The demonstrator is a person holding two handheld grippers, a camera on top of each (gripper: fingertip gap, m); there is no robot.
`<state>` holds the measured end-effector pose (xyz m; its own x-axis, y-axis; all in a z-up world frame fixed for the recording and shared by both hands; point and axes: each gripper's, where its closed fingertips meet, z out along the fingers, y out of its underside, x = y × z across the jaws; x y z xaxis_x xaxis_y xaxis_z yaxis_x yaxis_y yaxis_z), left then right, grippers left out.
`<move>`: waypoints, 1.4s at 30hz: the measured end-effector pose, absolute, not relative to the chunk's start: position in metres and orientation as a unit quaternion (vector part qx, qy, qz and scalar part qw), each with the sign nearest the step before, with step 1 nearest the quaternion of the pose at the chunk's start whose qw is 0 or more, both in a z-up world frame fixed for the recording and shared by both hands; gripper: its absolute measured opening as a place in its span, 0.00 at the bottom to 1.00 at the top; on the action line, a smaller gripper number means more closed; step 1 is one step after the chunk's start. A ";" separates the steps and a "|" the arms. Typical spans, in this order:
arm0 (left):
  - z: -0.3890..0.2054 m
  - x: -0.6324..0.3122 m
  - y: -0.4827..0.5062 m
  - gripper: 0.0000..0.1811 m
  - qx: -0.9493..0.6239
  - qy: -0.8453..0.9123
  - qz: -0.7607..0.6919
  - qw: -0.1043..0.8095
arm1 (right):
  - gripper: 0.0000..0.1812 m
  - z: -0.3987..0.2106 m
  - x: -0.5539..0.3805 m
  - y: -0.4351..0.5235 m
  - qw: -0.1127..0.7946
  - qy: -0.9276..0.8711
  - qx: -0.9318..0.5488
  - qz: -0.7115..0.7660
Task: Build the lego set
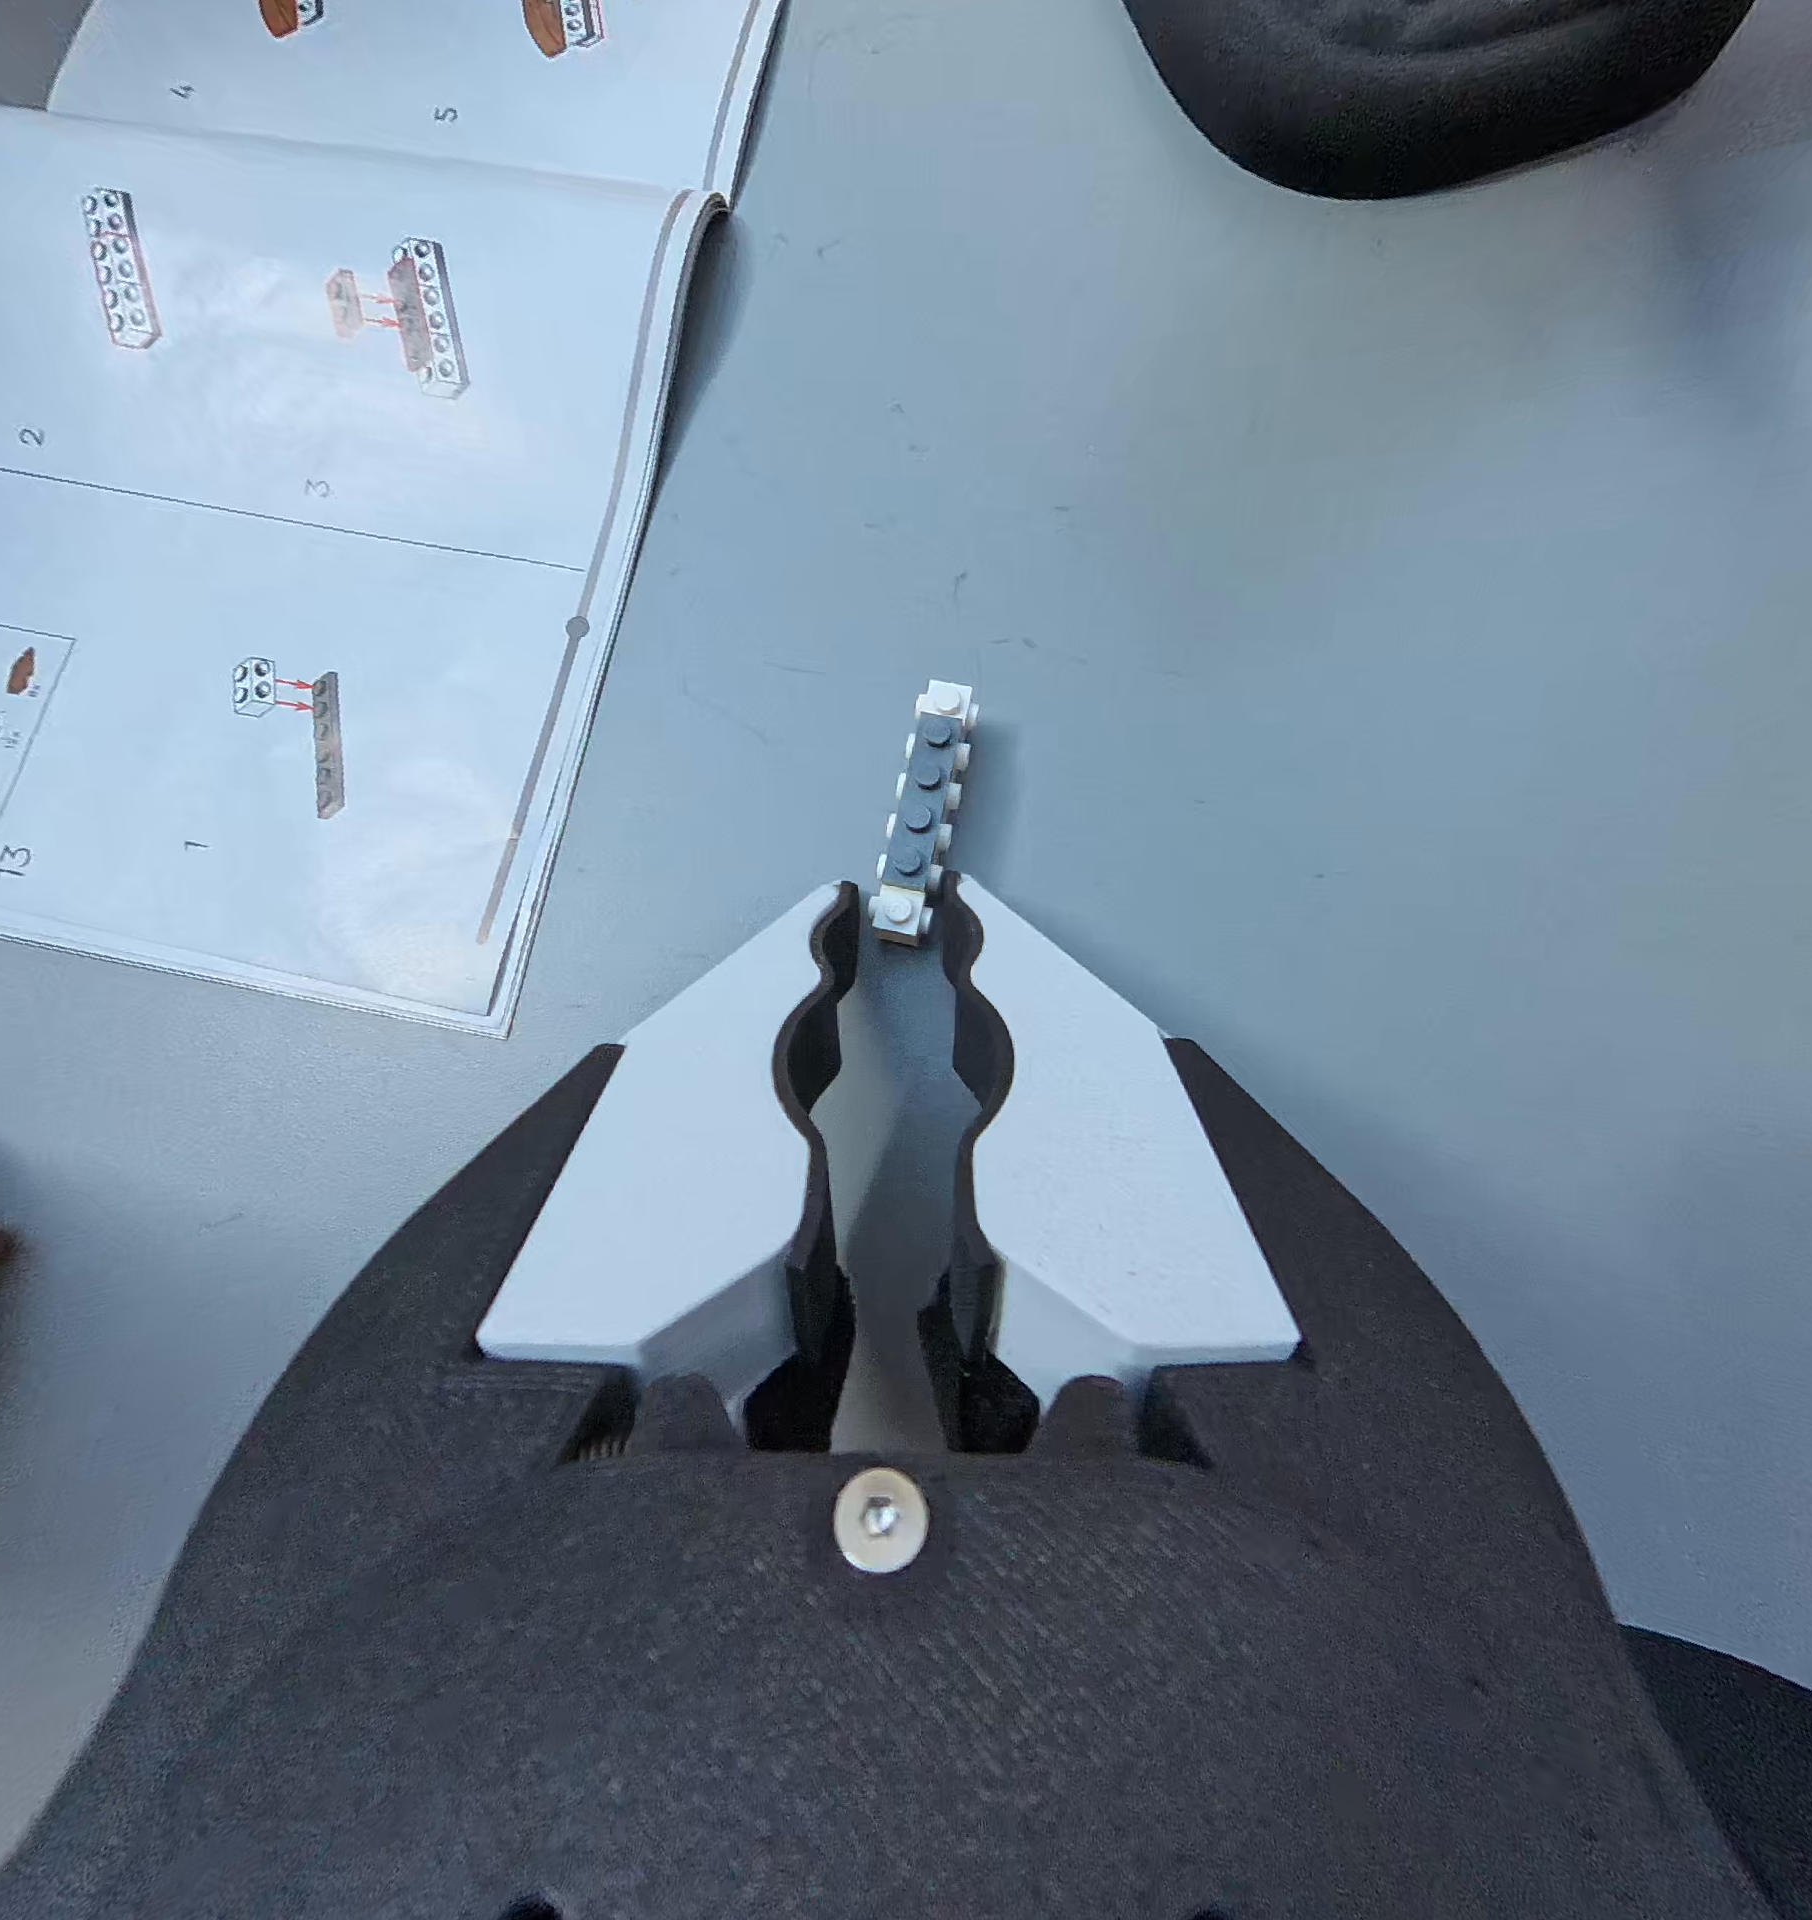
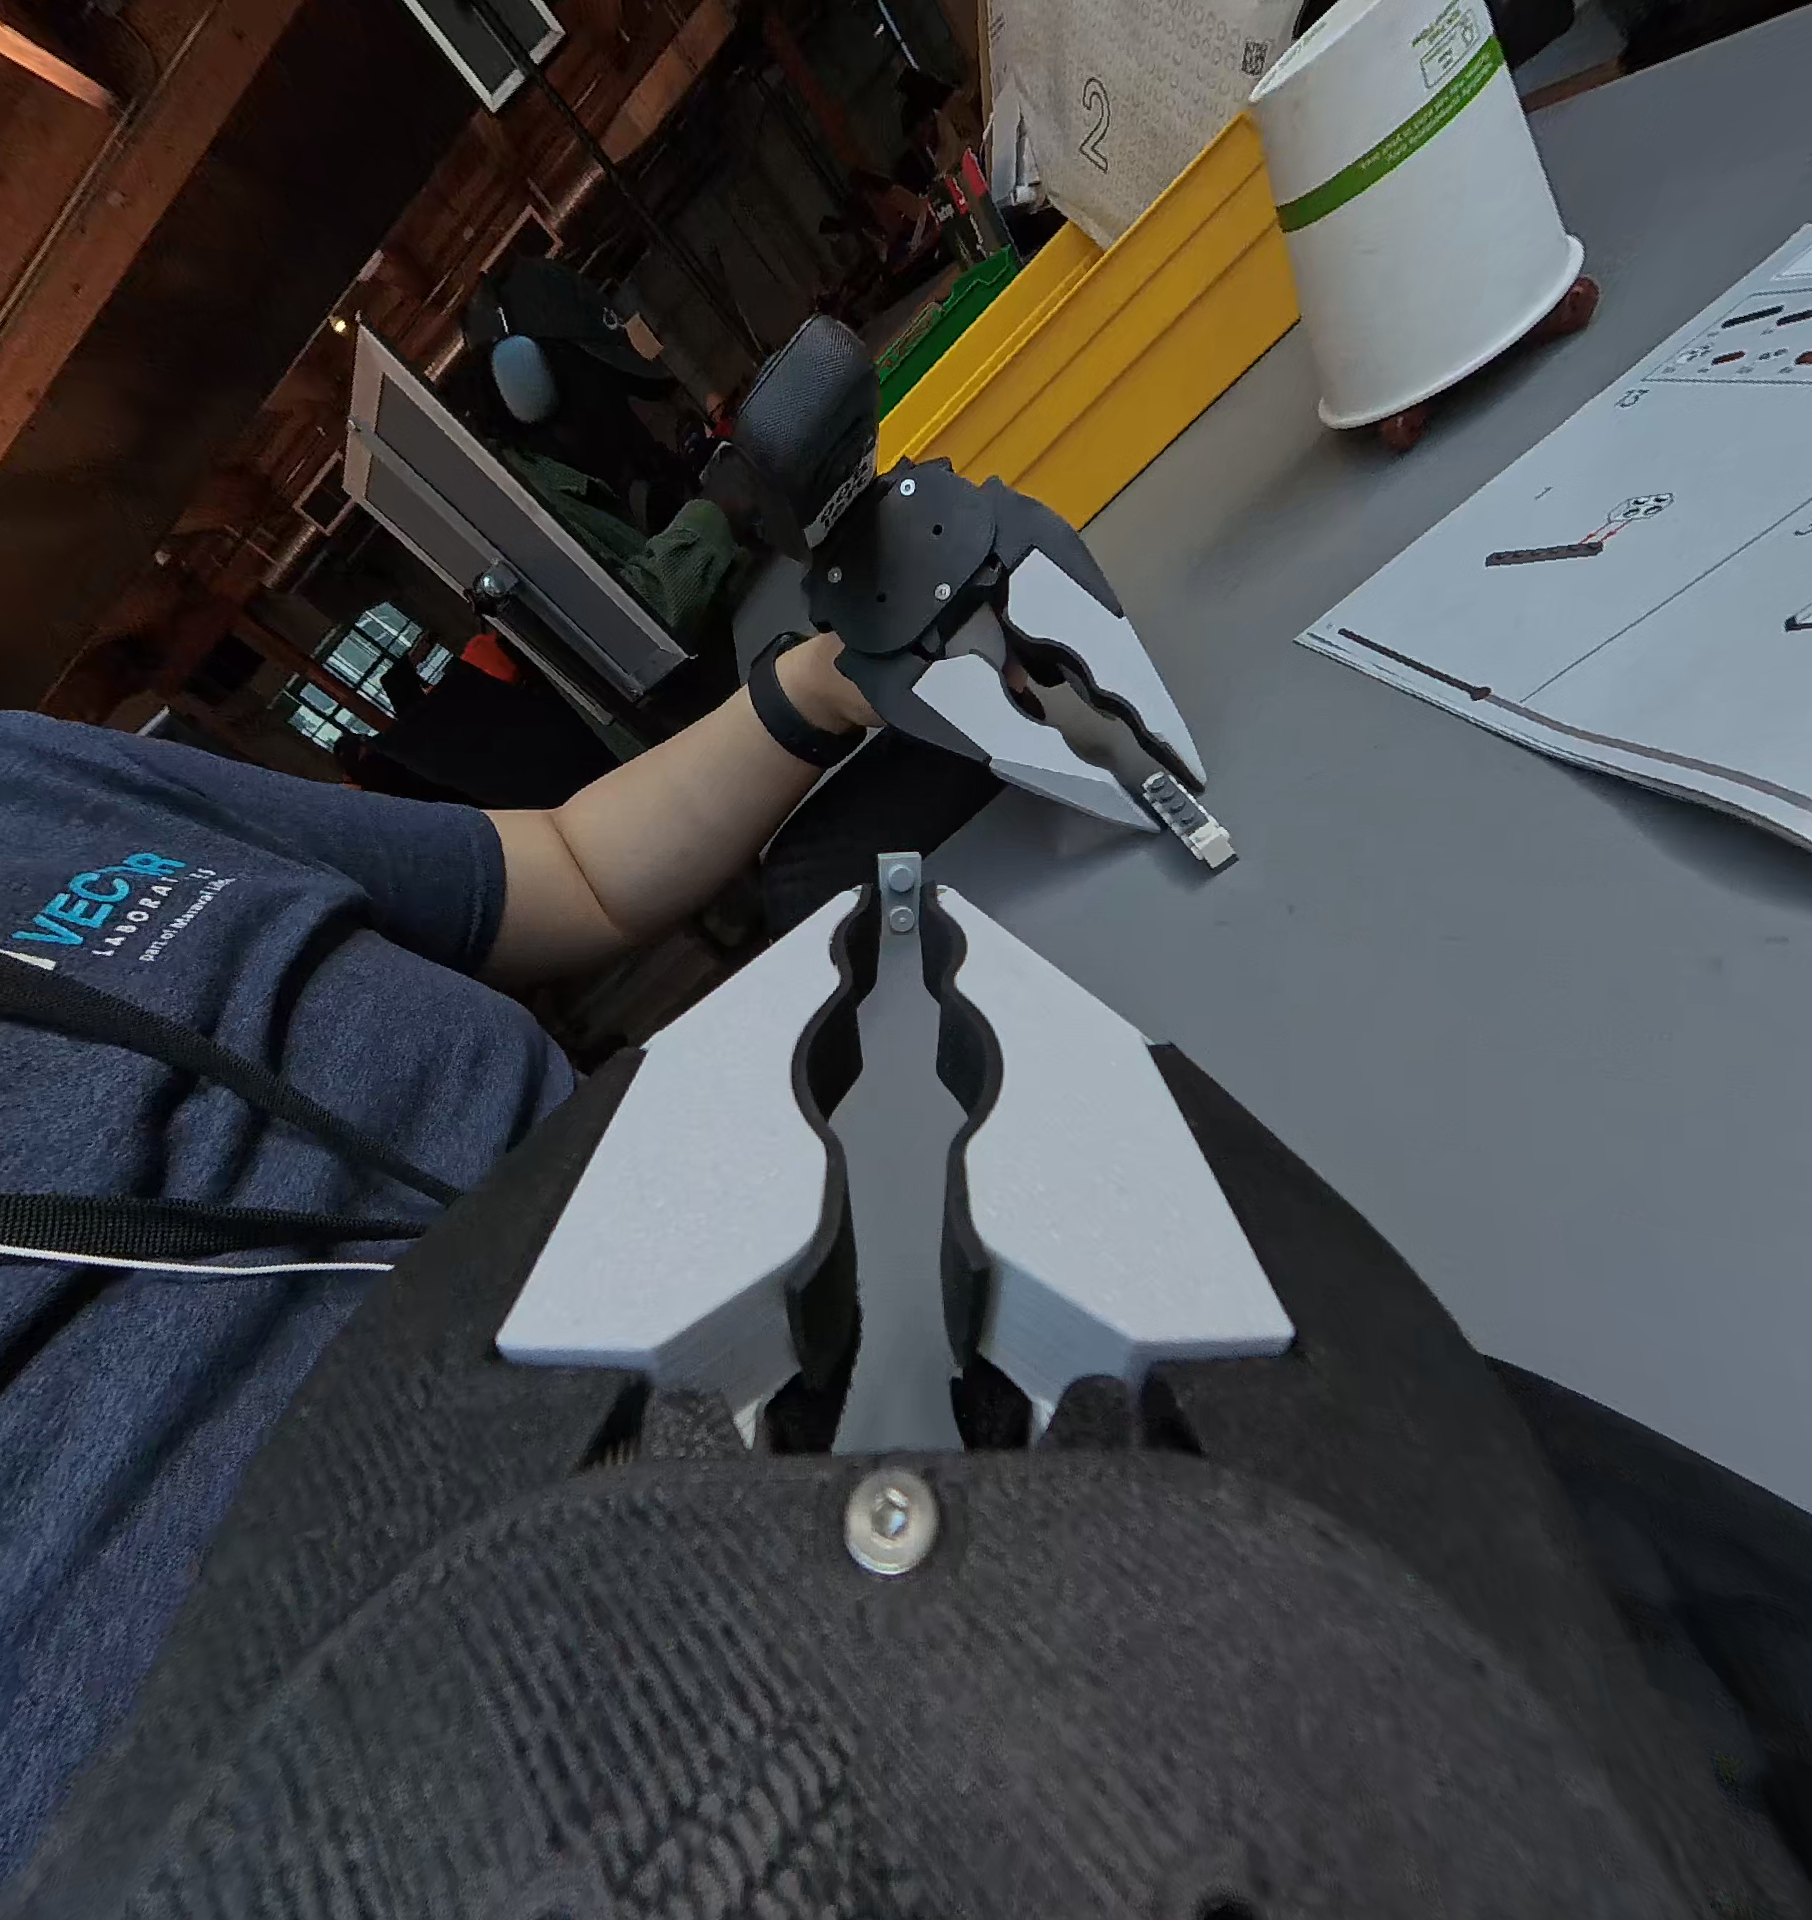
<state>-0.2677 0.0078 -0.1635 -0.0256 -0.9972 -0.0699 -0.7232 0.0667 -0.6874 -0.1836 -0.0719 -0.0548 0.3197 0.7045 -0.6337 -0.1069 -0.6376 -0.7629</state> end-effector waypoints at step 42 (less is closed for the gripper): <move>0.144 -0.228 -0.113 0.05 -0.559 0.718 -0.288 0.299 | 0.03 0.159 -0.227 -0.105 0.188 -0.610 -0.758 0.131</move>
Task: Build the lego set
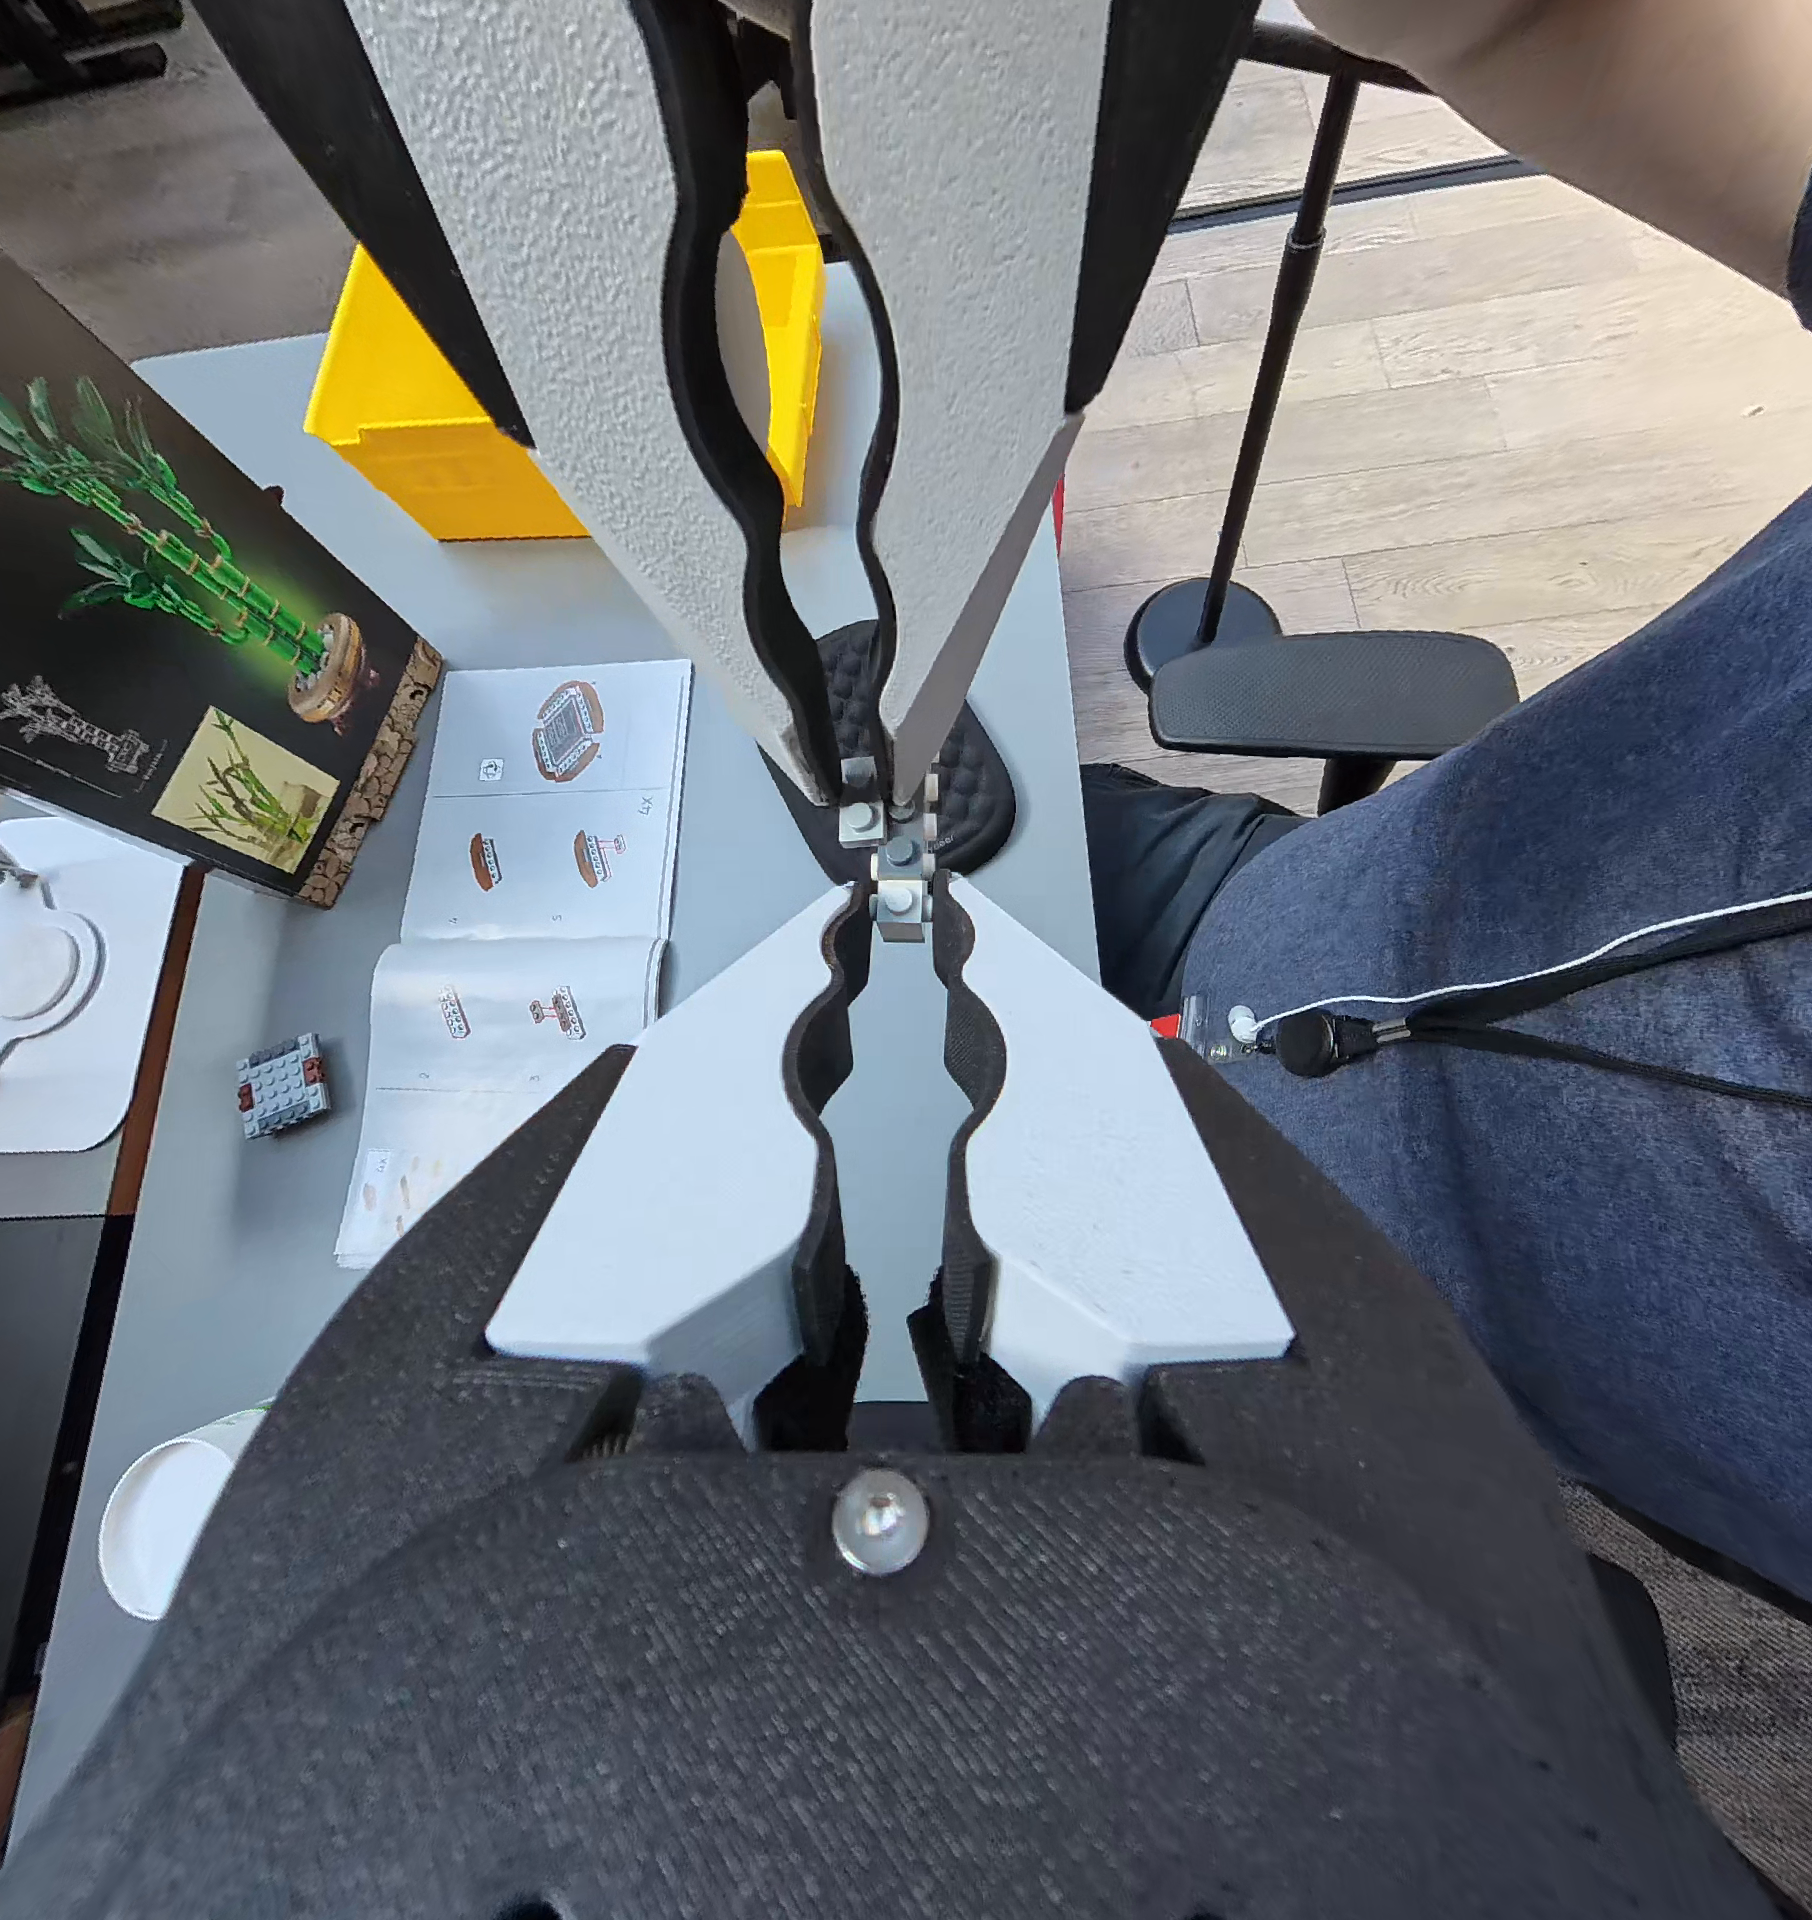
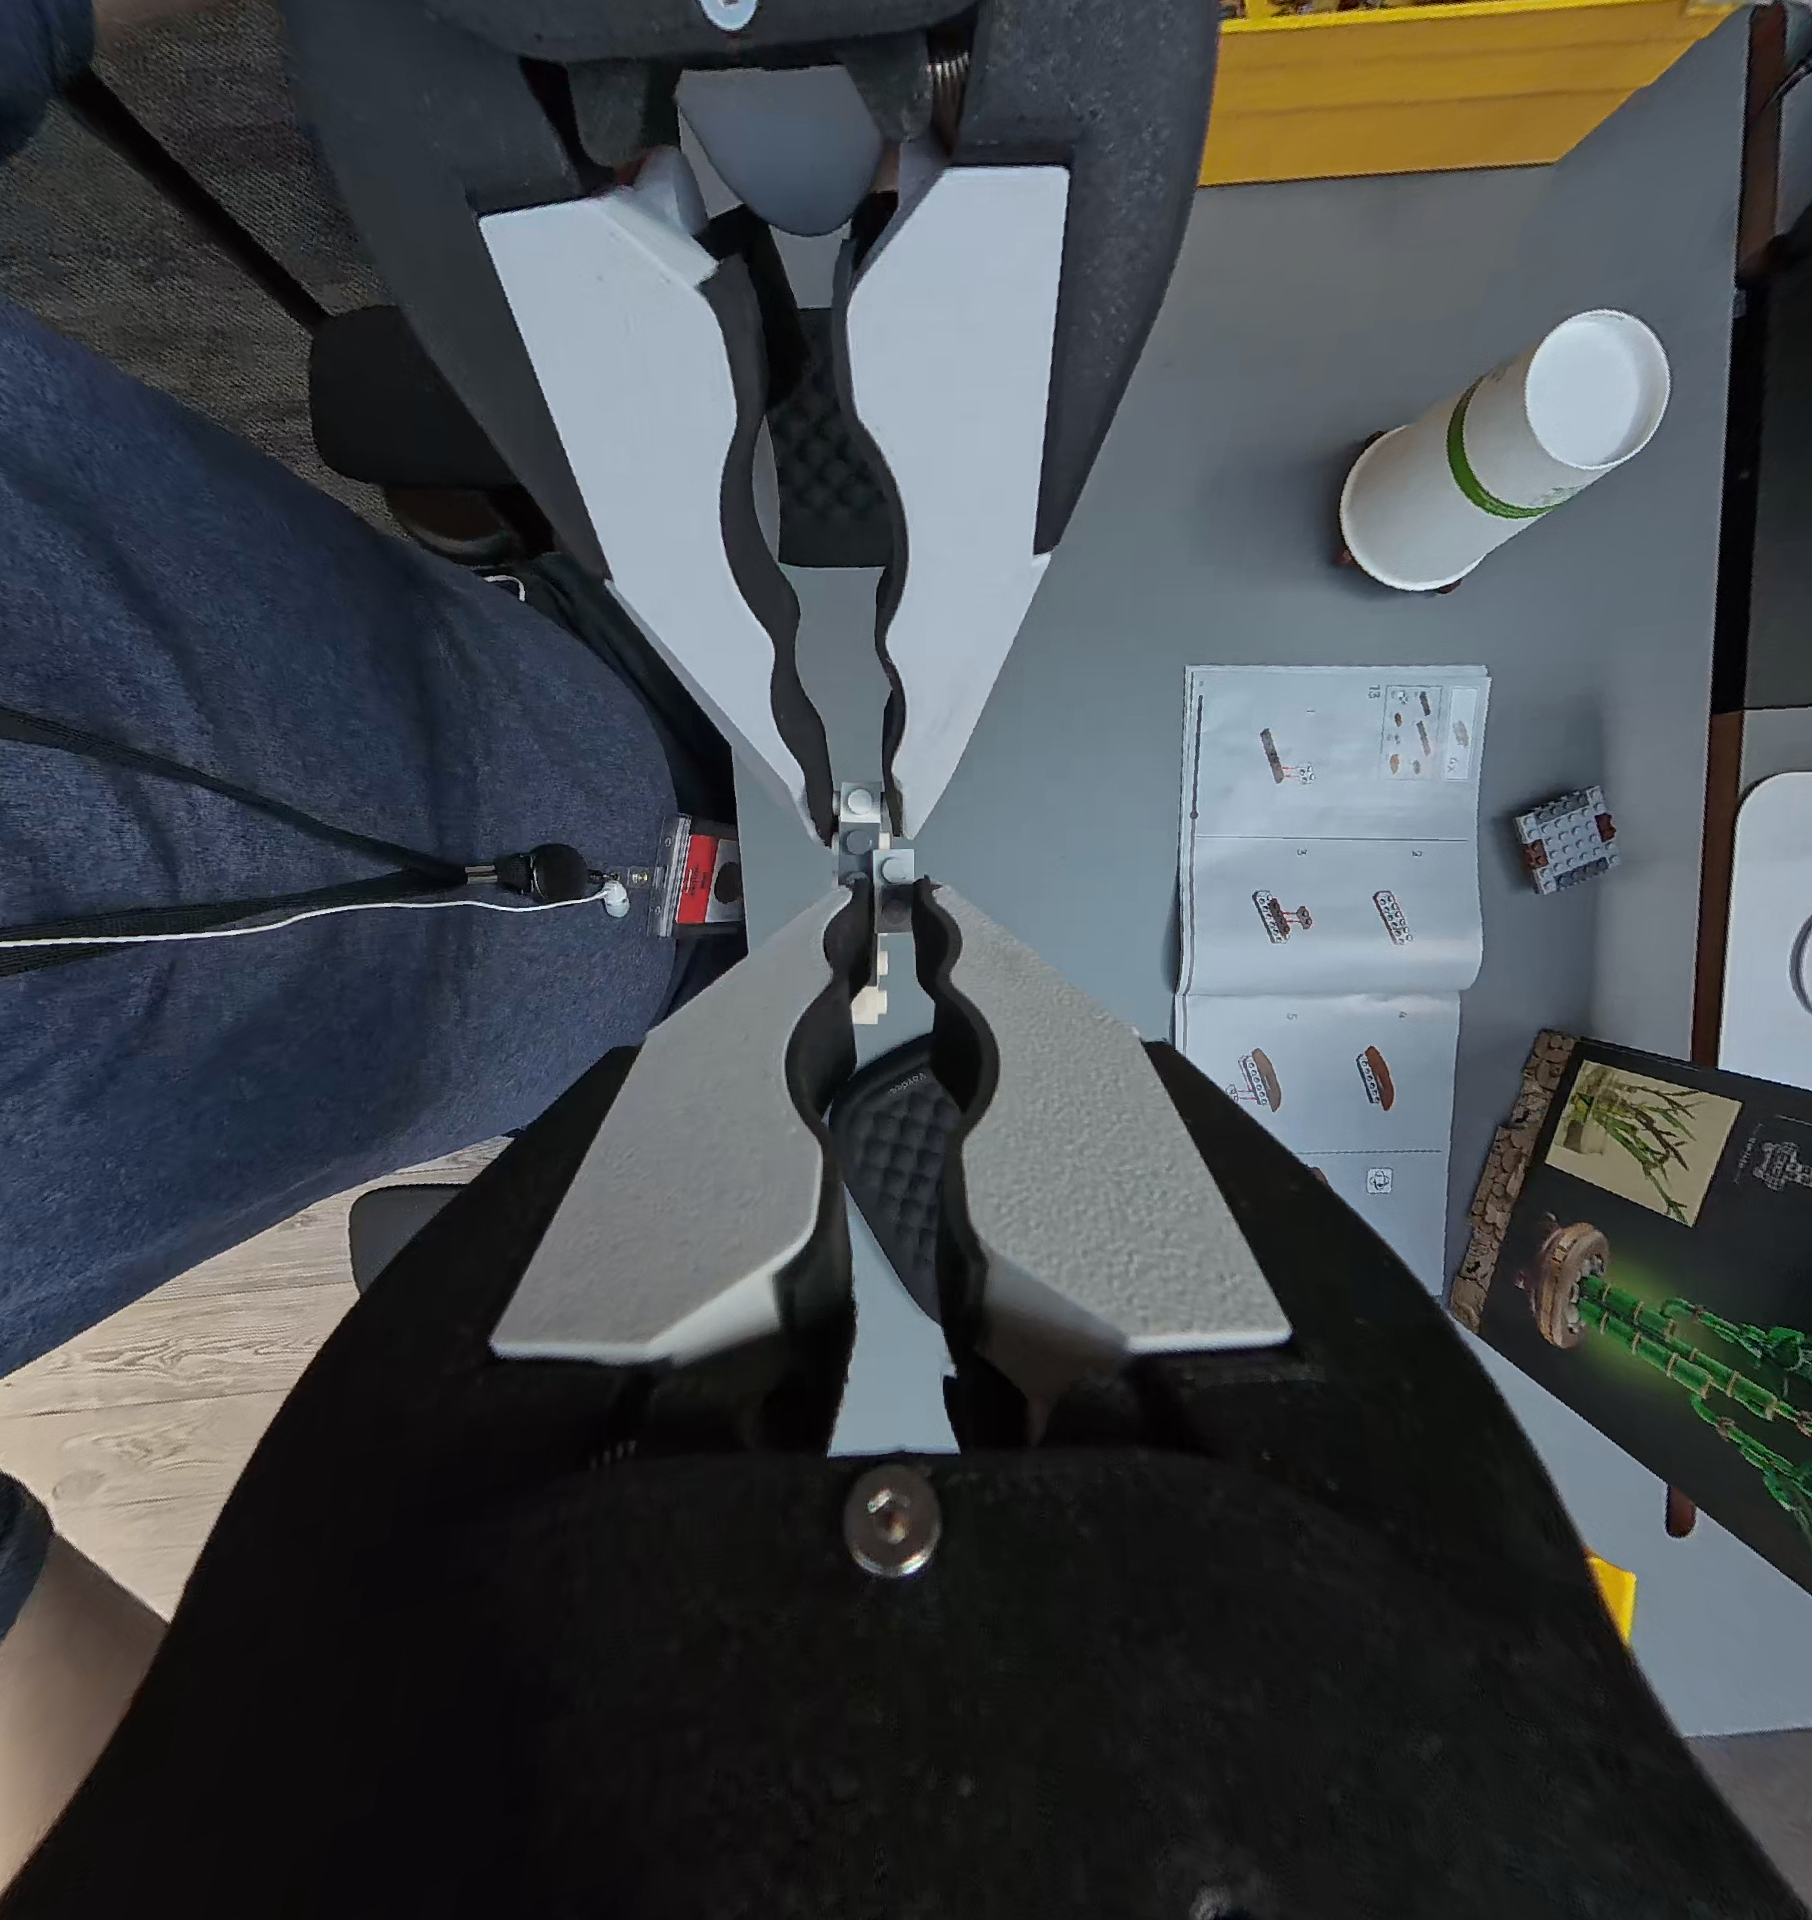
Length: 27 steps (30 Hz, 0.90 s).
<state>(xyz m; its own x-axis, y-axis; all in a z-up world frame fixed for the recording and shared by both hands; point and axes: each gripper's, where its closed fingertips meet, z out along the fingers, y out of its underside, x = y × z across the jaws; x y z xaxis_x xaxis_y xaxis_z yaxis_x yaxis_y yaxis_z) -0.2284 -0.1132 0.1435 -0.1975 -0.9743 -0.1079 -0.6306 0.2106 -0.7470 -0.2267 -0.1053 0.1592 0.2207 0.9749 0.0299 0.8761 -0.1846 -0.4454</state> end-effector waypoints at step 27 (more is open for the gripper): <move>0.169 -0.231 -0.126 0.05 -0.568 0.704 -0.304 0.299 | 0.03 0.186 -0.228 -0.123 0.201 -0.615 -0.754 0.118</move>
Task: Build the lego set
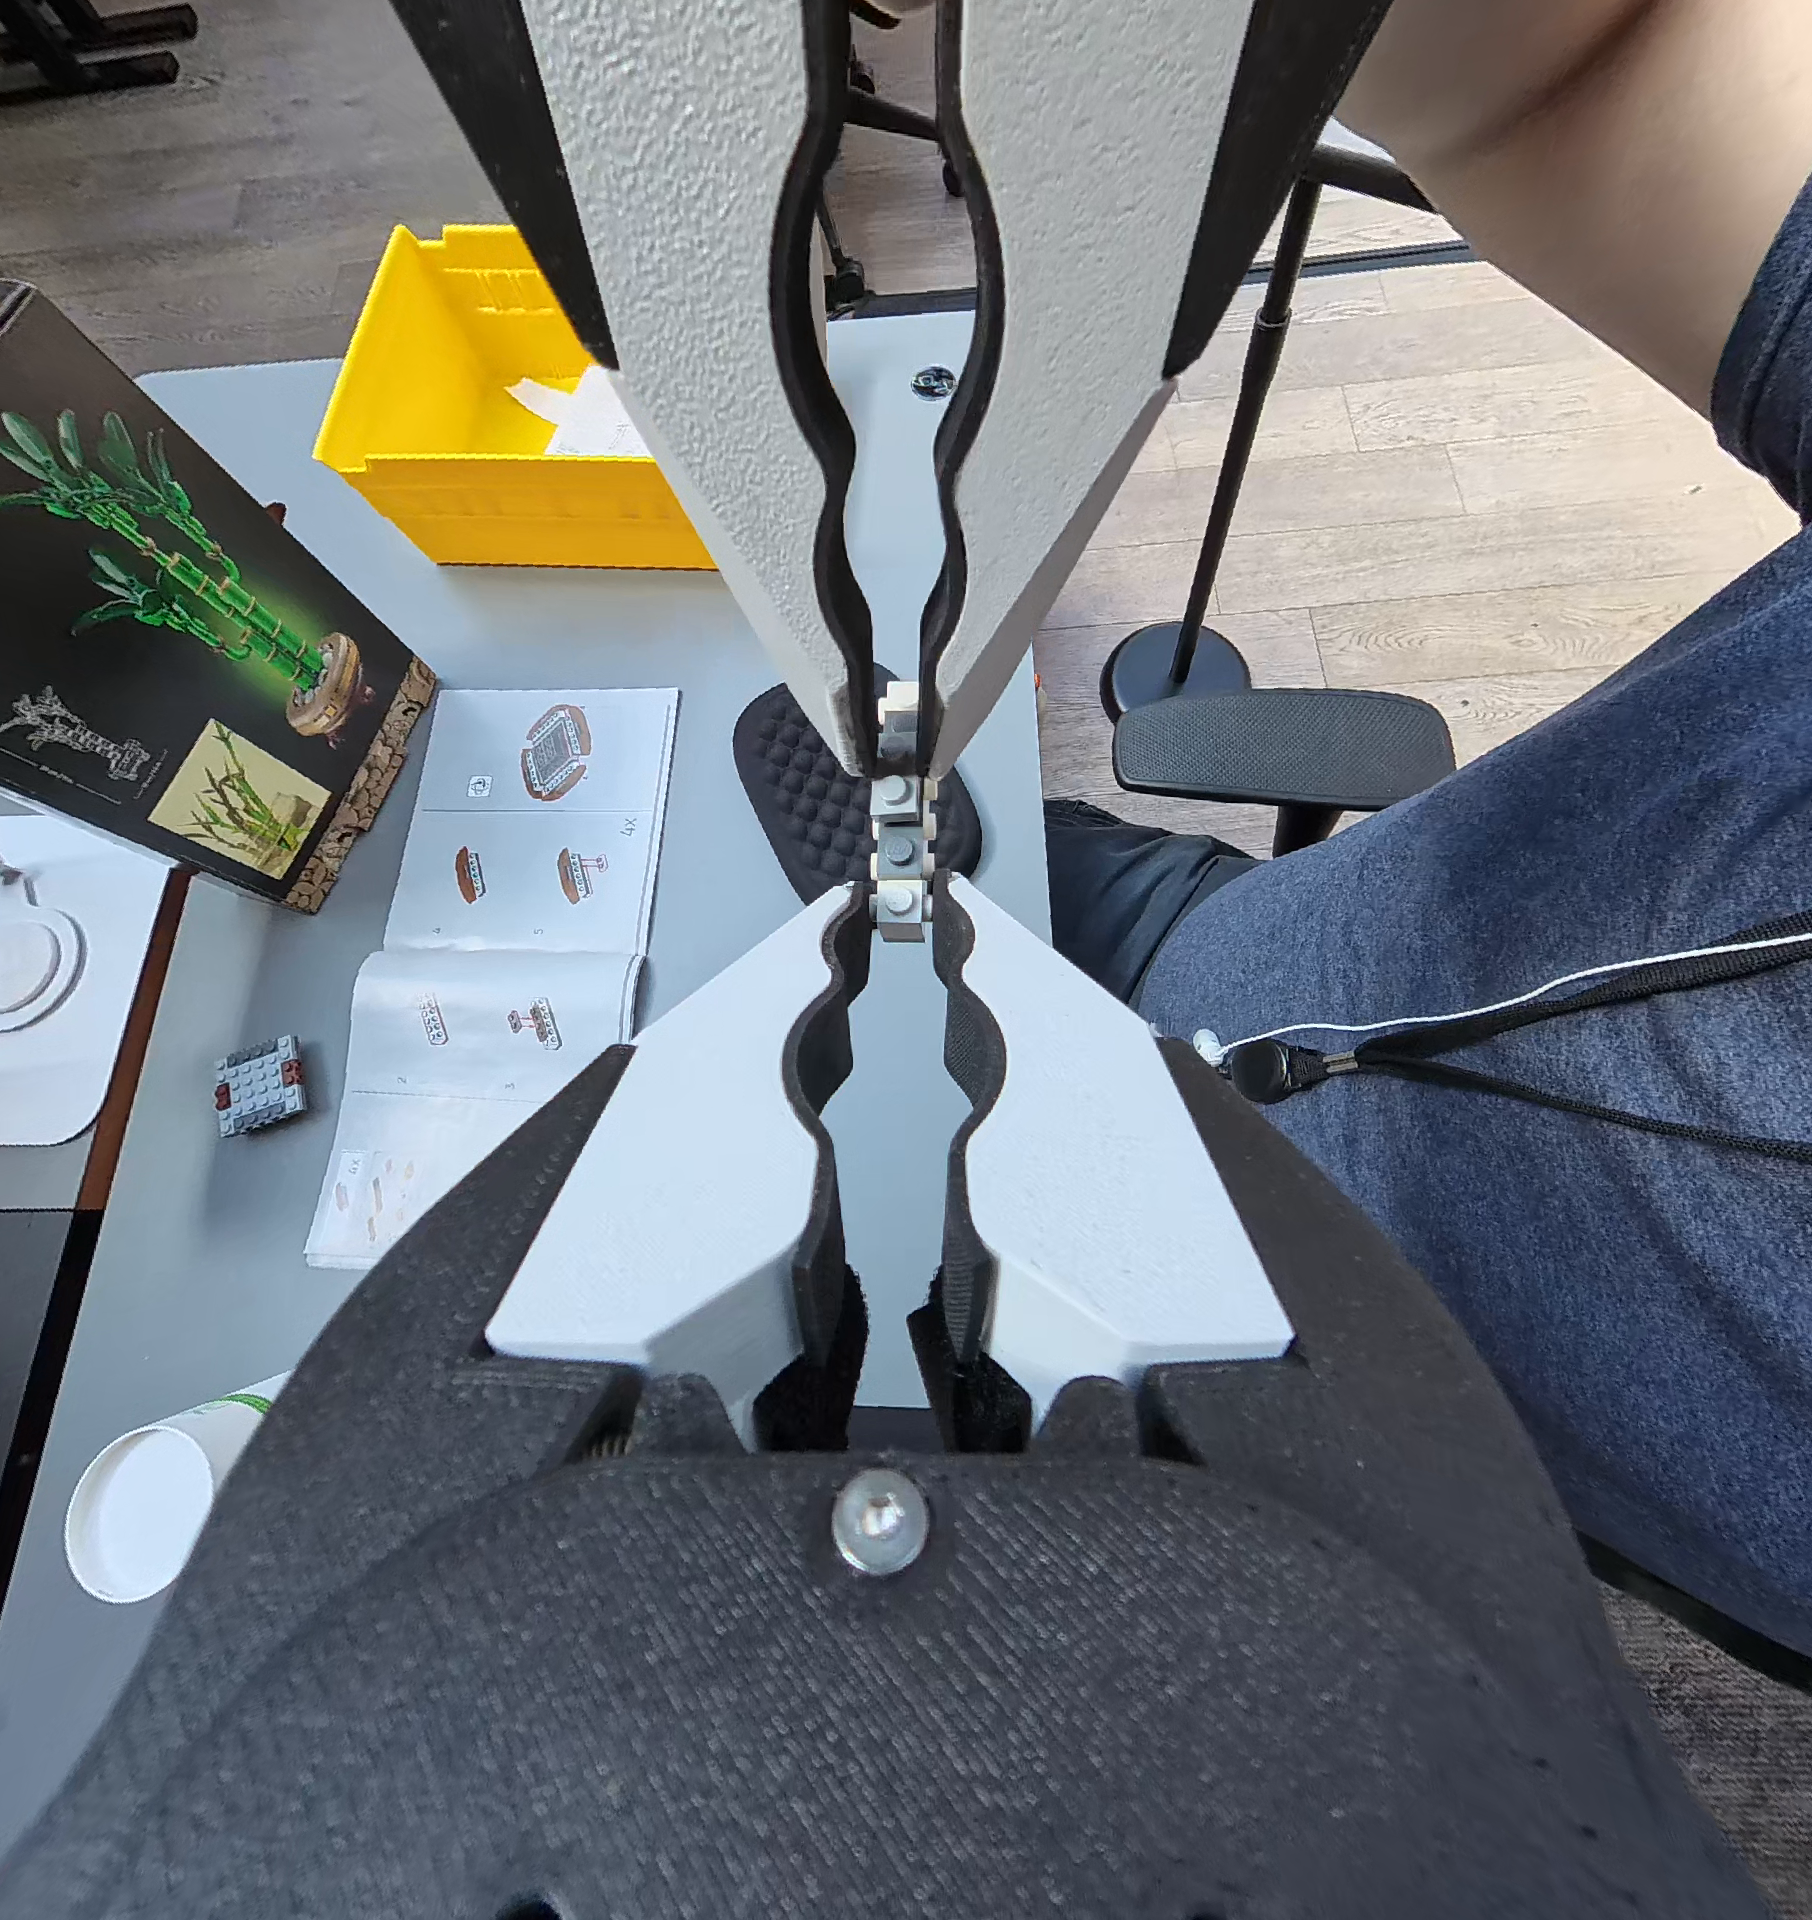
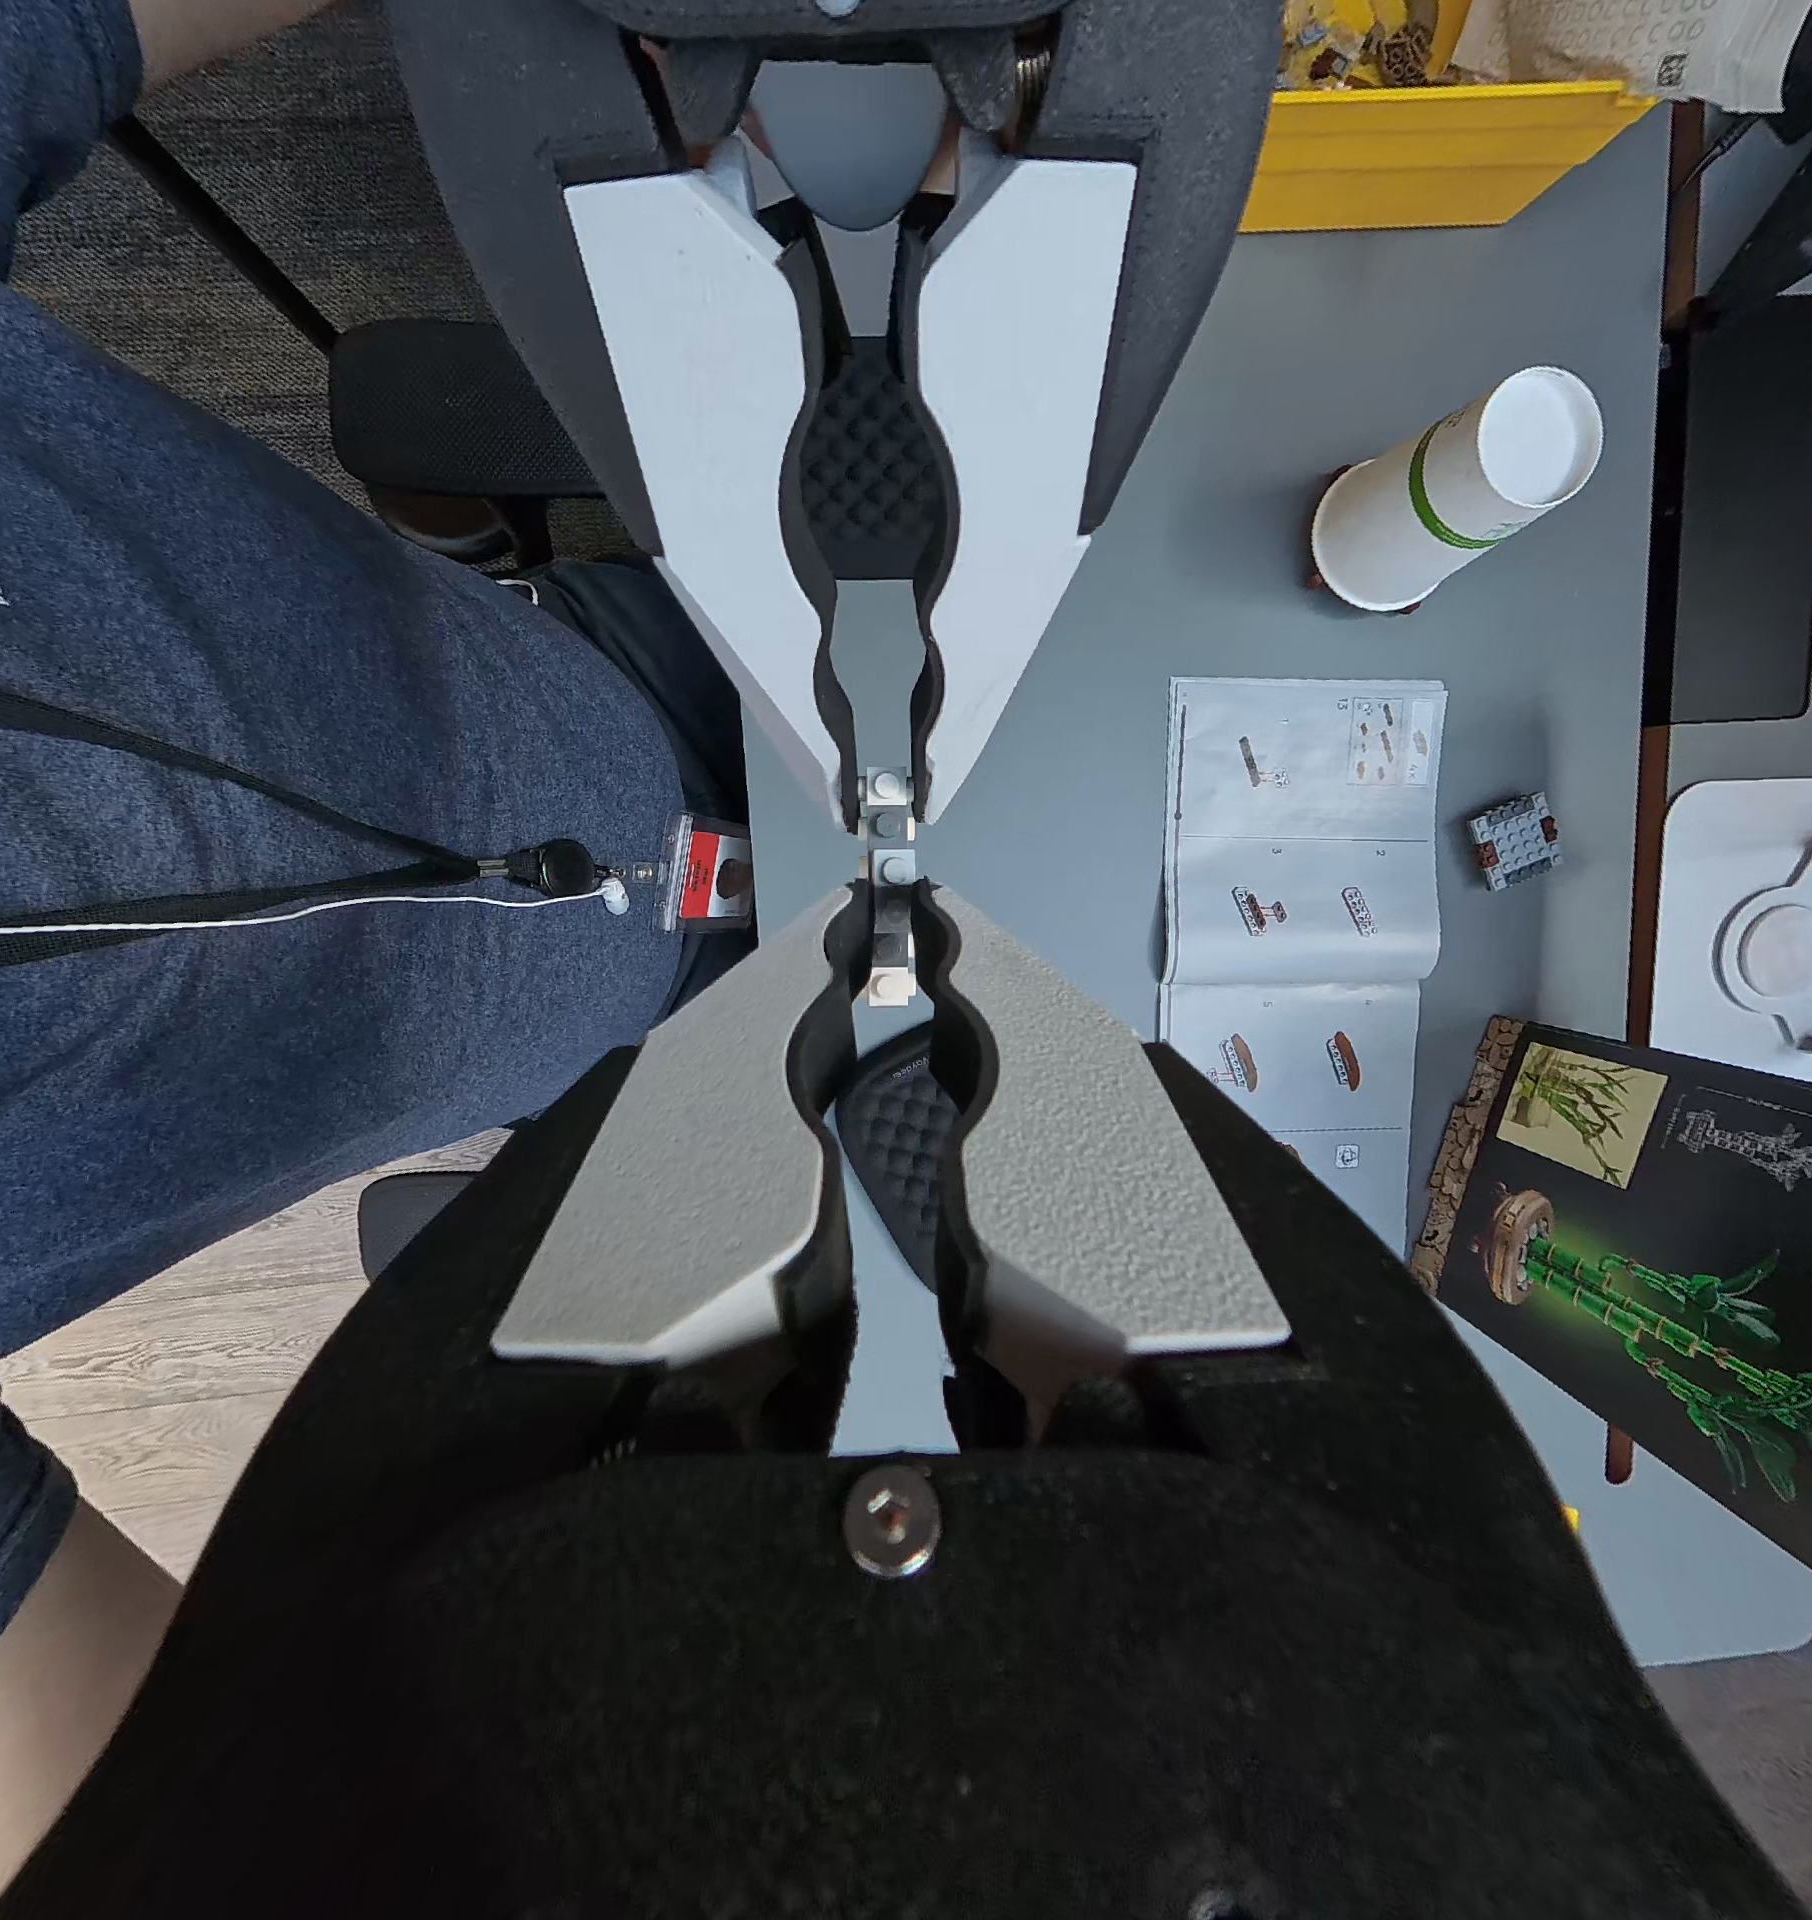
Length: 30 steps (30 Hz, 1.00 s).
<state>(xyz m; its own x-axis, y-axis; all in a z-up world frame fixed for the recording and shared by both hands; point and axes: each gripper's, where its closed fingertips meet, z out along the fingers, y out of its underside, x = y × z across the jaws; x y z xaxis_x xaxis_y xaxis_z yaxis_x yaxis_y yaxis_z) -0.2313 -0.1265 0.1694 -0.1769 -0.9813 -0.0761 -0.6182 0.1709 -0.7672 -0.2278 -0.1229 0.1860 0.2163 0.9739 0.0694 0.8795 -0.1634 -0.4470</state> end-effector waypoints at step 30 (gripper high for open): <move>0.196 -0.237 -0.149 0.05 -0.514 0.664 -0.423 0.340 | 0.03 0.207 -0.238 -0.137 0.216 -0.600 -0.757 0.143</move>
